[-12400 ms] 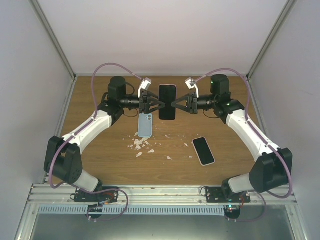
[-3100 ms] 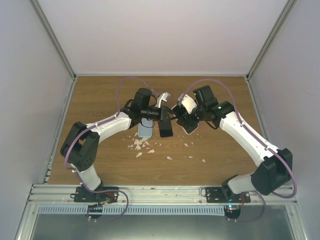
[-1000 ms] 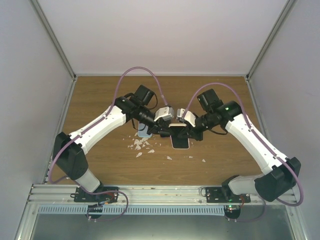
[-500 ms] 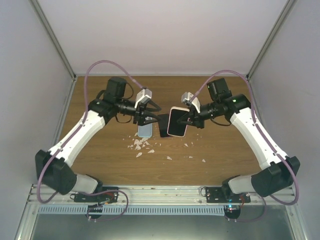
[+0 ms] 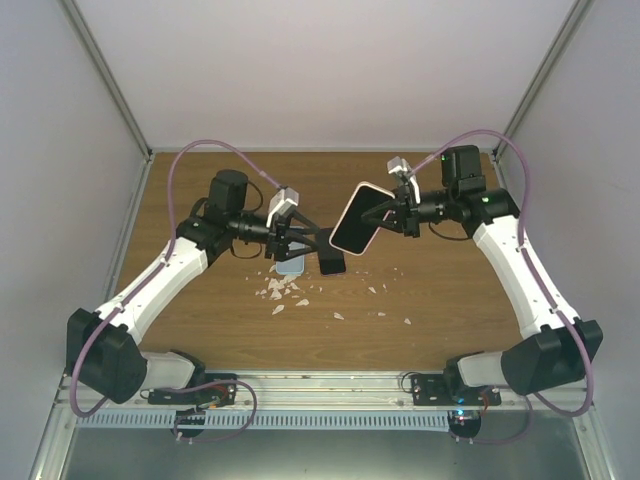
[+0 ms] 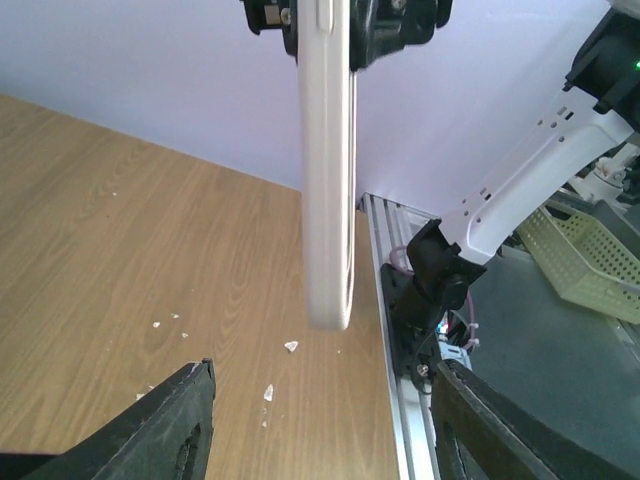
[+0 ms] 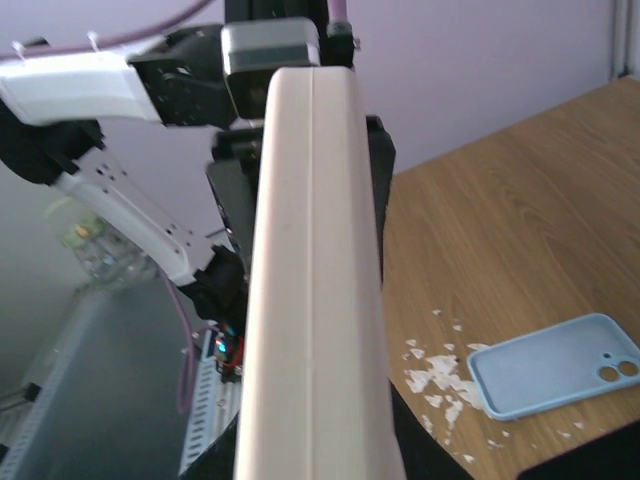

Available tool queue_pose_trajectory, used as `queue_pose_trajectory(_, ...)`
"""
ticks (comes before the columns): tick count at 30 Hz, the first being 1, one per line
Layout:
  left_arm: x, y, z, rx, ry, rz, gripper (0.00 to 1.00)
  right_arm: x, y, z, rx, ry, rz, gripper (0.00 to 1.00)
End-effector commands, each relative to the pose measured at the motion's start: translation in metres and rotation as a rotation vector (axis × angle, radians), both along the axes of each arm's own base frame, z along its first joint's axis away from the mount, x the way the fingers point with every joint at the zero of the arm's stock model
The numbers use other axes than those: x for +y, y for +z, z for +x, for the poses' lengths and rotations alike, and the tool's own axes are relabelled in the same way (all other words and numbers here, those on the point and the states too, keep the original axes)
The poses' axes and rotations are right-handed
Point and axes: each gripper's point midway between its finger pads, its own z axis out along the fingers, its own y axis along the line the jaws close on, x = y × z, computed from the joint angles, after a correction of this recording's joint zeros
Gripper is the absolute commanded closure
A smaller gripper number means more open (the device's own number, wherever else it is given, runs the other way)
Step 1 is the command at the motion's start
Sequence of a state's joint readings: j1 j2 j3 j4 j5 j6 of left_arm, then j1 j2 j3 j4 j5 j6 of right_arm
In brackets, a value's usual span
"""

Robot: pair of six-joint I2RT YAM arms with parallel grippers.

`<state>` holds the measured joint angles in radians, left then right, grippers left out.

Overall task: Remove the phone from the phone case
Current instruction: Remove the phone case from the phone.

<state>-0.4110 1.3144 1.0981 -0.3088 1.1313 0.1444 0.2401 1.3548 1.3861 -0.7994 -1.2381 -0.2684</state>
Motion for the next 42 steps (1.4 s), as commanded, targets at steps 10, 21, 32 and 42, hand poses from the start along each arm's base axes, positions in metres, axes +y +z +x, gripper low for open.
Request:
queue_pose_trajectory(10, -0.01, 0.017, -0.008, -0.01, -0.011, -0.056, 0.42, -0.007, 0.029, -0.014, 0.088, 0.096, 0.161, 1.0)
queue_pose_trajectory(21, -0.019, 0.029, -0.003, 0.021, -0.012, -0.077, 0.45, -0.007, 0.024, -0.012, 0.105, 0.092, 0.159, 1.0)
queue_pose_trajectory(32, -0.026, 0.021, 0.014, 0.021, 0.065, -0.037, 0.53, -0.007, 0.025, -0.014, 0.112, 0.102, 0.166, 1.0)
queue_pose_trajectory(42, -0.024, 0.012, 0.026, 0.014, 0.131, 0.002, 0.6, -0.007, 0.027, -0.018, 0.121, 0.121, 0.176, 1.0)
